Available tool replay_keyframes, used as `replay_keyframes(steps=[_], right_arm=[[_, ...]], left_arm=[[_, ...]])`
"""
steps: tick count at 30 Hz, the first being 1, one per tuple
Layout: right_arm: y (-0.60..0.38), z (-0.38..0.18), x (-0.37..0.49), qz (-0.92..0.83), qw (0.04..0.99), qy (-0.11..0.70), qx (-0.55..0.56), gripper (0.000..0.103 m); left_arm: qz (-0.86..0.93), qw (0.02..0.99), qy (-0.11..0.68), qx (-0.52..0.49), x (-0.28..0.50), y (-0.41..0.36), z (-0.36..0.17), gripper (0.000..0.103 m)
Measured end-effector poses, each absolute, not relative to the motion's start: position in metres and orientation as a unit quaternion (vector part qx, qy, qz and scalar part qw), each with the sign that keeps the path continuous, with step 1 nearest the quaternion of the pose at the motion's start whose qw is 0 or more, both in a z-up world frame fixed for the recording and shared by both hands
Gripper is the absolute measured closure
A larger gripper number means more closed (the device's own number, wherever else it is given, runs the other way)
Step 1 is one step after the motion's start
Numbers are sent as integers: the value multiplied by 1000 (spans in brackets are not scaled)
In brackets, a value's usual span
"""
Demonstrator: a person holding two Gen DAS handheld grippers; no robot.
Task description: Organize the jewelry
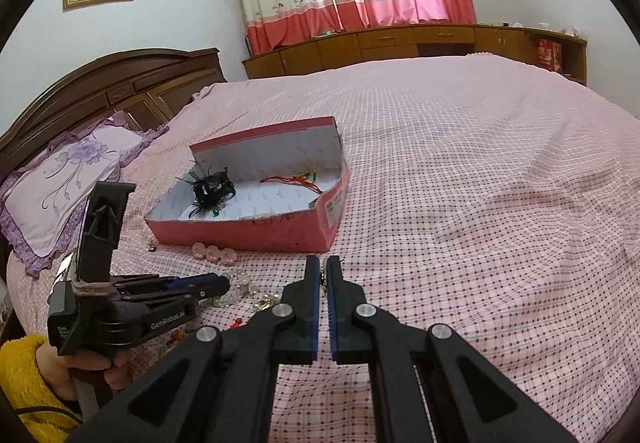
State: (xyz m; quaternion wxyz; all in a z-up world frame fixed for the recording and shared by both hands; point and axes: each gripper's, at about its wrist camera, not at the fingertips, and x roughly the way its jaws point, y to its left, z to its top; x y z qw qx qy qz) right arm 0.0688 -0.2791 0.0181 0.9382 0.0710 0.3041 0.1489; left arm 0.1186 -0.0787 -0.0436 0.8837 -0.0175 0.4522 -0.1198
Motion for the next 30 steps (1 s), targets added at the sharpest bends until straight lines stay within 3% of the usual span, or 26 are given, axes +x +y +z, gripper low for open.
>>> replay_keyframes(steps=[30], right_arm=[[-242,56,73,183,946,262,54,99]], left_arm=[[-114,939,319,-51,71,-31,58,103]])
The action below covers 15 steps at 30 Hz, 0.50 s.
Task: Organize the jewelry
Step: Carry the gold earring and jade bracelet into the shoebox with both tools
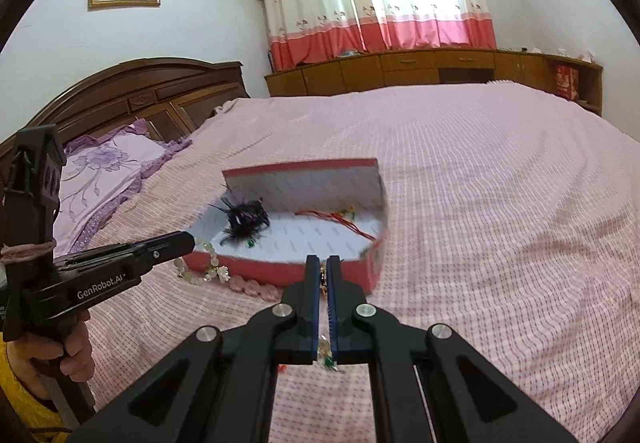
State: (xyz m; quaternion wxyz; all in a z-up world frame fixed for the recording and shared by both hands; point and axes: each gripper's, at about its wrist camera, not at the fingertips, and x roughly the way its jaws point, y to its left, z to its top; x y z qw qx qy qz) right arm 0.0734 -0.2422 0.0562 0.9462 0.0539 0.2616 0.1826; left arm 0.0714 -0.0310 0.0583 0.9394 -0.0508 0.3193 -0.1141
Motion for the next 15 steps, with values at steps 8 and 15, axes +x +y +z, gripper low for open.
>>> replay_keyframes(steps=[8,15], right_arm=[[-218,77,96,201,950,235,42,99],[-200,90,121,206,953,220,37,99]], left_arm=[[-94,951,291,-51,85,-18,76,103],[-81,959,266,-52,104,-8,87,103]])
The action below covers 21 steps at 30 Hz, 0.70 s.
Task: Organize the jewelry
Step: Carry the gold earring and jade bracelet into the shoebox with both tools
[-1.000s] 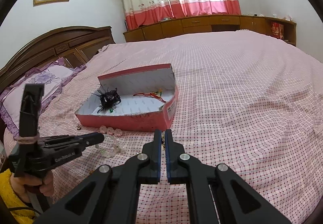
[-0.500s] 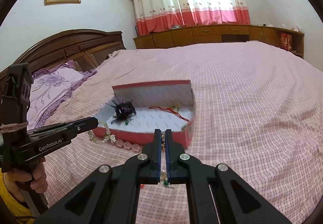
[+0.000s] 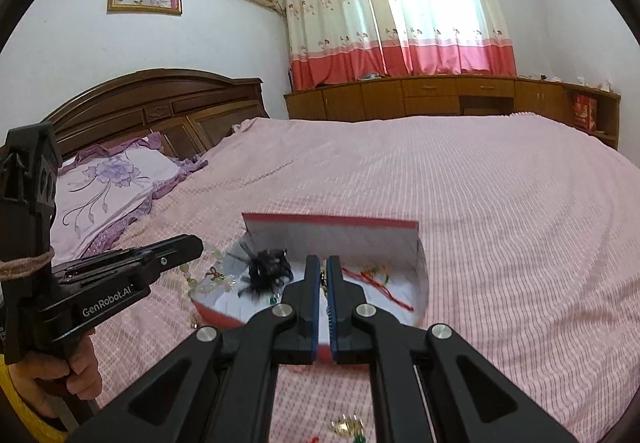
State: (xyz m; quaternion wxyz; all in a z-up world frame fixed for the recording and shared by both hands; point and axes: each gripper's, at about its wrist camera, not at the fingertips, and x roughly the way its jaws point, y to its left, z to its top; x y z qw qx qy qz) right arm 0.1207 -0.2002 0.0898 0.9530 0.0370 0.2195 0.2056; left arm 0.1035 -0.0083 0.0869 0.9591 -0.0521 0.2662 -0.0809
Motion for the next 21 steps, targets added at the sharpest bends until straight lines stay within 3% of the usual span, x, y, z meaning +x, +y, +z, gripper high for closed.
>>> replay_keyframes(steps=[21], right_arm=[[-181,60,203,186,948,257,33,99]], left_arm=[[-56,954,290,-50,174,4,52,103]])
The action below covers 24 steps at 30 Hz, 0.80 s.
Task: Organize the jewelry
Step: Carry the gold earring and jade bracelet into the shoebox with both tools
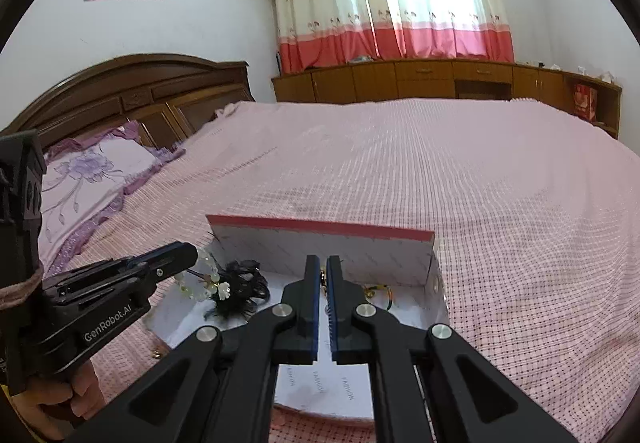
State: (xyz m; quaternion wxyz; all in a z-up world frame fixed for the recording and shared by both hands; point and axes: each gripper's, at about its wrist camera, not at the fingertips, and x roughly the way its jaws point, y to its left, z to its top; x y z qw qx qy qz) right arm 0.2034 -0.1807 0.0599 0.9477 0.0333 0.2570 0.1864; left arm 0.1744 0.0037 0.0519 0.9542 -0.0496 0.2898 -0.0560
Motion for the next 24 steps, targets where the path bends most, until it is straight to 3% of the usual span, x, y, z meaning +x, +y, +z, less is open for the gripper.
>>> replay_keyframes(steps=[24], right_arm=[[-181,6,232,163,933,320,28,98]], left_arm=[[-40,935,347,-54,196,5,4,103]])
